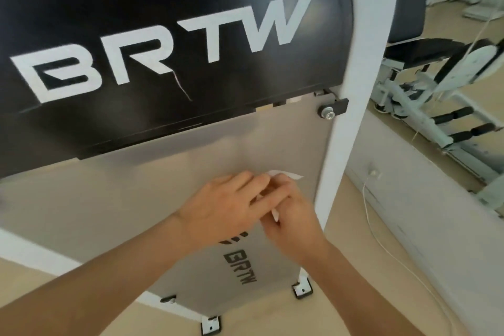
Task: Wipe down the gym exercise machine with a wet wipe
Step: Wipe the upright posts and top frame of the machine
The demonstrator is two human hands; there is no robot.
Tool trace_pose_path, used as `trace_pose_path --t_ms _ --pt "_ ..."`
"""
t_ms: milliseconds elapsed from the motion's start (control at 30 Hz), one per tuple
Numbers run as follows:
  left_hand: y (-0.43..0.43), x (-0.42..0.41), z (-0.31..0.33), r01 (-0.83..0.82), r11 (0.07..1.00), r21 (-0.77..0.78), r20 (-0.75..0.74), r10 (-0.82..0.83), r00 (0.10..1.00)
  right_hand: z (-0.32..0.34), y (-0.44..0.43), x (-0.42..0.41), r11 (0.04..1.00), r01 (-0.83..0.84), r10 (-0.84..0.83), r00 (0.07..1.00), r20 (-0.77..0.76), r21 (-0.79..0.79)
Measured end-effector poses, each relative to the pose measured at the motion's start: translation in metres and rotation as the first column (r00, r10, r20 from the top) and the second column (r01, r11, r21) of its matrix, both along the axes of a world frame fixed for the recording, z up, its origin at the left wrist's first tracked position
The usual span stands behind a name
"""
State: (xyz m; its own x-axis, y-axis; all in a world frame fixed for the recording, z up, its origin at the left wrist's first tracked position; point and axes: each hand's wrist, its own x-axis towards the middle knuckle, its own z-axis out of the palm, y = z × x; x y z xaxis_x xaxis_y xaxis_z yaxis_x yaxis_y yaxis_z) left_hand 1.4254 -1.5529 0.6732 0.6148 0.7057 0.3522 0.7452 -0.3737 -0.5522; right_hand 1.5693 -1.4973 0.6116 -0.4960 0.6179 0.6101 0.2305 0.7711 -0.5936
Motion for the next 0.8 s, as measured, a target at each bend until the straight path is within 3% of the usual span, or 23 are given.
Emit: trace_pose_path --t_ms 133,267,333,400,467,533,600,734,800 --pt "-0.008 -0.006 -0.019 -0.168 0.957 0.237 0.138 0.138 0.981 0.033 0.006 0.0 0.988 0.117 -0.108 0.99 -0.089 0.099" --pt "-0.022 -0.011 -0.017 -0.279 0.903 0.327 0.324 0.17 0.931 0.039 0.0 -0.021 0.948 0.128 -0.114 0.992 -0.062 0.292" --pt "-0.033 -0.018 -0.017 -0.326 0.895 0.305 0.424 0.179 0.888 0.026 0.002 -0.028 0.906 0.078 -0.109 0.993 0.05 0.416" --pt "-0.044 -0.023 -0.02 -0.35 0.901 0.258 0.488 0.19 0.852 0.001 0.007 -0.028 0.824 -0.042 -0.125 0.959 0.255 0.564" --pt "-0.053 -0.023 -0.028 -0.355 0.913 0.199 0.498 0.218 0.839 -0.022 0.014 -0.021 0.714 -0.221 -0.118 0.897 0.425 0.665" --pt "-0.058 -0.017 -0.04 -0.371 0.921 0.123 0.478 0.272 0.835 -0.026 0.023 -0.013 0.63 -0.317 -0.09 0.877 0.472 0.709" --pt "-0.057 -0.007 -0.051 -0.393 0.916 0.082 0.467 0.313 0.827 -0.012 0.033 -0.011 0.598 -0.257 -0.083 0.922 0.378 0.759" --pt "-0.037 0.017 -0.052 -0.432 0.893 0.129 0.563 0.292 0.773 0.002 0.052 -0.006 0.635 0.005 -0.112 0.99 0.086 0.773" --pt "-0.022 0.028 -0.053 -0.439 0.882 0.169 0.577 0.273 0.77 -0.016 0.059 -0.001 0.621 0.017 -0.121 0.99 0.075 0.784"
